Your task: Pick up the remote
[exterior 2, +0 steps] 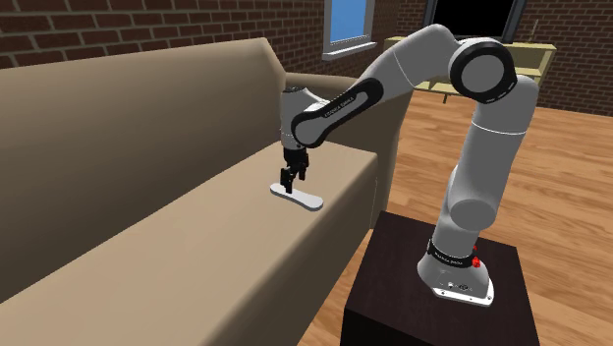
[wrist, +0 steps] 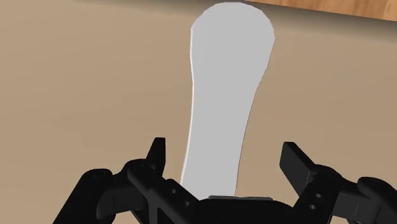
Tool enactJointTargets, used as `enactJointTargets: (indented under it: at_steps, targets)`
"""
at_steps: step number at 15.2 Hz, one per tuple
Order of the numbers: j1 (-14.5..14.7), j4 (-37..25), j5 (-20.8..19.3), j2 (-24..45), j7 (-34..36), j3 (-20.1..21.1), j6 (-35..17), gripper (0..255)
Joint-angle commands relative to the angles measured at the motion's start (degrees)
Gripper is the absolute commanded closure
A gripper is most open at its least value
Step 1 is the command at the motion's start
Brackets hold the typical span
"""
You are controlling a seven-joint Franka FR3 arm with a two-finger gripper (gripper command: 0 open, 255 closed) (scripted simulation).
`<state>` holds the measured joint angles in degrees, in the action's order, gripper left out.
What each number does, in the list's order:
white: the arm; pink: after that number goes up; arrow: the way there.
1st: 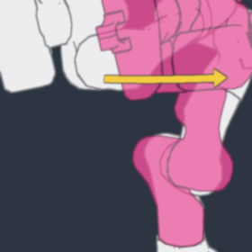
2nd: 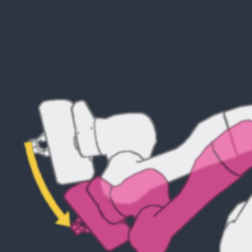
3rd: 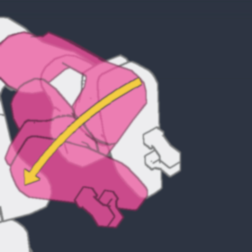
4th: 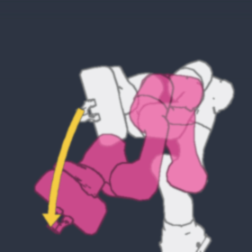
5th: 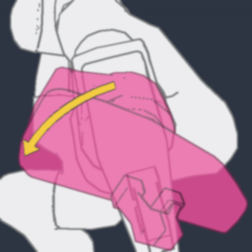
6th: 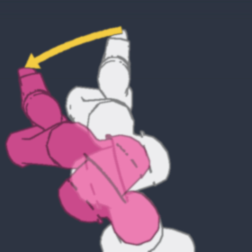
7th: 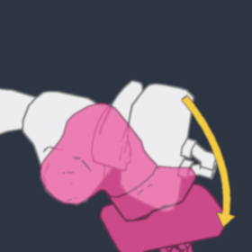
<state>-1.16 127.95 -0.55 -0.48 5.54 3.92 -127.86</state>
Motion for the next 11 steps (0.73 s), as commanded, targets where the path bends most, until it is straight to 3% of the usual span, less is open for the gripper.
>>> enactJointTargets:
  at_steps: [1, 8, 9, 11]
  targets:
    - [-0.12, 0.04, -0.10, 1.39, -0.06, -0.12, -1.53, 0]
    - [-0.10, 1.69, -0.37, 3.94, 0.16, -0.13, -5.73, 0]
    - [-0.10, 1.71, -0.38, 3.94, 0.17, -0.12, -5.73, 255]
    - [-0.10, 1.66, -0.39, 3.99, 0.17, -0.12, -5.74, 255]
